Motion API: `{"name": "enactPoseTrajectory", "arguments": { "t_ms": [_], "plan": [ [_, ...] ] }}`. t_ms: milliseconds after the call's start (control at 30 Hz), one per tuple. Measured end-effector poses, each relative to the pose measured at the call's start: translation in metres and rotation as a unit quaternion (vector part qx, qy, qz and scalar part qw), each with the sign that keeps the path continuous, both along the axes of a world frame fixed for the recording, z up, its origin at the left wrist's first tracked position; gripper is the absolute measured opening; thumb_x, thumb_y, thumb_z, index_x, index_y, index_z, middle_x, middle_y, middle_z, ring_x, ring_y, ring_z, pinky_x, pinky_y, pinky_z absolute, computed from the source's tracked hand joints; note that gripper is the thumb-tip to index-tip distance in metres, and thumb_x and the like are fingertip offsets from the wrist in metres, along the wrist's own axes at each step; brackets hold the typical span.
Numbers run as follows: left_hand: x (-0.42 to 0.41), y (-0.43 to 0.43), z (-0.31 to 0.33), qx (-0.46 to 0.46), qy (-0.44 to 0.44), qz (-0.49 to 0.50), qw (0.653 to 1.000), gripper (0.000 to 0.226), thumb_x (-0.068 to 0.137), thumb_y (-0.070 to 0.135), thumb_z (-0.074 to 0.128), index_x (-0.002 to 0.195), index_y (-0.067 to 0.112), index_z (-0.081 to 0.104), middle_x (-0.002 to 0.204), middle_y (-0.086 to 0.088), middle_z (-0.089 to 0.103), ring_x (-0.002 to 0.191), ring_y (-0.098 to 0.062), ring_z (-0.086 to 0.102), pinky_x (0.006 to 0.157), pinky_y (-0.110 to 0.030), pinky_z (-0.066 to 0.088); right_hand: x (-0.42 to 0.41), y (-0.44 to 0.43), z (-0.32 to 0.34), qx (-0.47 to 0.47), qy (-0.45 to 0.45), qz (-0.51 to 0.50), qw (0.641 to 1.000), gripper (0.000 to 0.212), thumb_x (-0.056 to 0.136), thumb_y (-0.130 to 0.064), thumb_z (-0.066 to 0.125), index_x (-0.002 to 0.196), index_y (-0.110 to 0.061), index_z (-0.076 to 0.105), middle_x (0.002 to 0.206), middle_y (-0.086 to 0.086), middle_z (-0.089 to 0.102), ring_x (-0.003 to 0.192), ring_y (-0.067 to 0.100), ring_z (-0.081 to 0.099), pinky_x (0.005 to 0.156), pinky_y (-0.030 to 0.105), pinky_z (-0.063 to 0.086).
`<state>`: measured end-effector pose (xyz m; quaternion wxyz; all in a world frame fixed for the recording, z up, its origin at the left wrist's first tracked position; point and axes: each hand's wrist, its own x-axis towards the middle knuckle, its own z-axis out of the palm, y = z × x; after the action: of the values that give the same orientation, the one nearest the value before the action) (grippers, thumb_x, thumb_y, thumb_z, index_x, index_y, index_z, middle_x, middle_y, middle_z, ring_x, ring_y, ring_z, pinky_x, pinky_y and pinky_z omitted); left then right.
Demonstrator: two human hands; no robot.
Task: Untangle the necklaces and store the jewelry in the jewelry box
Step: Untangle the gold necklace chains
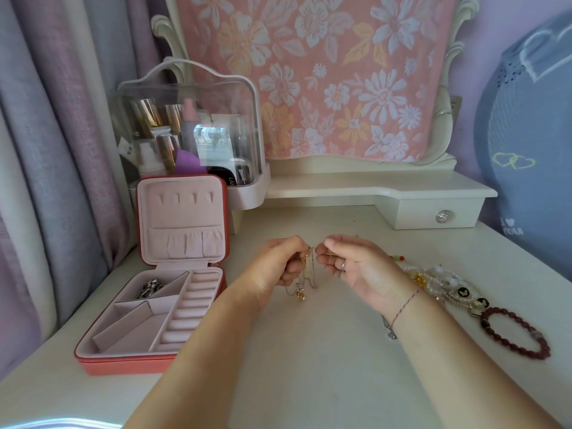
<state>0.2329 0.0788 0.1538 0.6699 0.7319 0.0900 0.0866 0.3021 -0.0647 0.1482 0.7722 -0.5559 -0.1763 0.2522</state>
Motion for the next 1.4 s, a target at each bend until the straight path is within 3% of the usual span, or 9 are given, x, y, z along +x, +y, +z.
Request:
{"name": "enactPoseTrajectory", "arguments": {
  "t_ms": [67,200,367,567,700,800,933,1200,1400],
  "plan": [
    [0.0005,0.0012,0.0002,-0.007,-0.004,0.001,1.000,0.021,0.080,0.025,0.058,0.061,0.020,0.049,0.053,0.004,0.026,0.050,-0.014,0.017,0.042,-0.020,0.016,0.0006,0.0004,-0.0013,-0.003,-0.016,-0.008,1.000,0.012,0.093,-0.004,0.054,0.085,-0.011,0.061,0.080,0.004,0.064,0.074,0.017,0.061,0.068,0.025,0.042],
    [-0.0007,0.0021,0.0023,-0.030,-0.020,0.007,0.999,0.026,0.093,0.017,0.055,0.067,0.018,0.059,0.050,0.006,0.027,0.049,-0.012,0.017,0.041,-0.019,0.017,0.0018,-0.0011,-0.0024,-0.086,-0.134,-0.072,0.985,0.008,0.086,-0.010,0.067,0.081,-0.016,0.064,0.070,-0.007,0.057,0.069,0.011,0.051,0.065,0.024,0.038],
    [-0.0010,0.0032,0.0009,-0.027,-0.032,-0.005,0.999,0.024,0.093,0.019,0.058,0.071,0.018,0.065,0.049,0.007,0.028,0.048,-0.011,0.018,0.042,-0.018,0.016,-0.0013,-0.0018,-0.0026,-0.105,-0.165,-0.051,0.979,0.019,0.081,-0.030,0.072,0.080,-0.012,0.068,0.057,-0.012,0.053,0.059,0.008,0.045,0.062,0.022,0.034],
    [-0.0019,0.0032,0.0007,-0.023,-0.035,-0.019,0.999,0.013,0.092,0.021,0.062,0.081,0.016,0.067,0.051,0.007,0.030,0.047,-0.009,0.020,0.043,-0.018,0.018,-0.0018,-0.0018,-0.0034,-0.119,-0.153,-0.036,0.980,0.020,0.066,-0.038,0.076,0.074,-0.020,0.071,0.057,-0.013,0.057,0.059,0.007,0.048,0.062,0.021,0.035],
    [-0.0009,0.0038,0.0007,-0.031,-0.033,-0.019,0.999,0.008,0.090,0.019,0.064,0.088,0.012,0.068,0.049,0.008,0.031,0.044,-0.007,0.022,0.042,-0.017,0.018,0.0019,-0.0022,-0.0048,-0.086,-0.137,-0.022,0.987,0.005,0.075,-0.022,0.075,0.075,-0.018,0.072,0.057,-0.009,0.059,0.057,0.007,0.049,0.058,0.021,0.035],
    [-0.0009,0.0042,0.0001,-0.025,-0.025,-0.026,0.999,0.007,0.090,0.018,0.064,0.086,0.014,0.068,0.049,0.007,0.033,0.045,-0.009,0.022,0.044,-0.020,0.017,0.0047,-0.0021,-0.0059,-0.060,-0.111,-0.014,0.992,0.006,0.082,-0.012,0.069,0.077,-0.015,0.070,0.059,-0.007,0.058,0.057,0.007,0.048,0.057,0.021,0.034],
    [-0.0005,0.0021,-0.0019,0.027,-0.002,-0.044,0.999,0.019,0.090,0.015,0.062,0.071,0.021,0.063,0.052,0.005,0.036,0.045,-0.010,0.028,0.043,-0.020,0.022,0.0056,-0.0021,-0.0040,-0.025,-0.065,-0.017,0.997,0.005,0.083,-0.009,0.066,0.078,-0.012,0.066,0.061,-0.004,0.056,0.057,0.009,0.047,0.054,0.019,0.034],
    [0.0015,0.0025,-0.0001,-0.019,-0.023,-0.006,1.000,0.019,0.089,0.010,0.060,0.073,0.018,0.054,0.055,0.005,0.040,0.047,-0.010,0.032,0.044,-0.020,0.022,0.0047,-0.0011,-0.0040,-0.038,-0.080,-0.035,0.995,0.013,0.083,-0.006,0.068,0.072,-0.014,0.066,0.062,-0.004,0.058,0.059,0.009,0.050,0.060,0.022,0.035],
    [0.0024,-0.0002,-0.0020,-0.027,-0.024,0.027,0.999,0.018,0.090,0.010,0.060,0.074,0.017,0.056,0.051,0.009,0.032,0.044,-0.007,0.025,0.040,-0.016,0.021,0.0035,0.0016,-0.0036,-0.070,-0.103,-0.051,0.991,0.019,0.083,-0.004,0.065,0.068,-0.015,0.061,0.062,-0.004,0.057,0.062,0.010,0.052,0.062,0.025,0.036]
  ]
}}
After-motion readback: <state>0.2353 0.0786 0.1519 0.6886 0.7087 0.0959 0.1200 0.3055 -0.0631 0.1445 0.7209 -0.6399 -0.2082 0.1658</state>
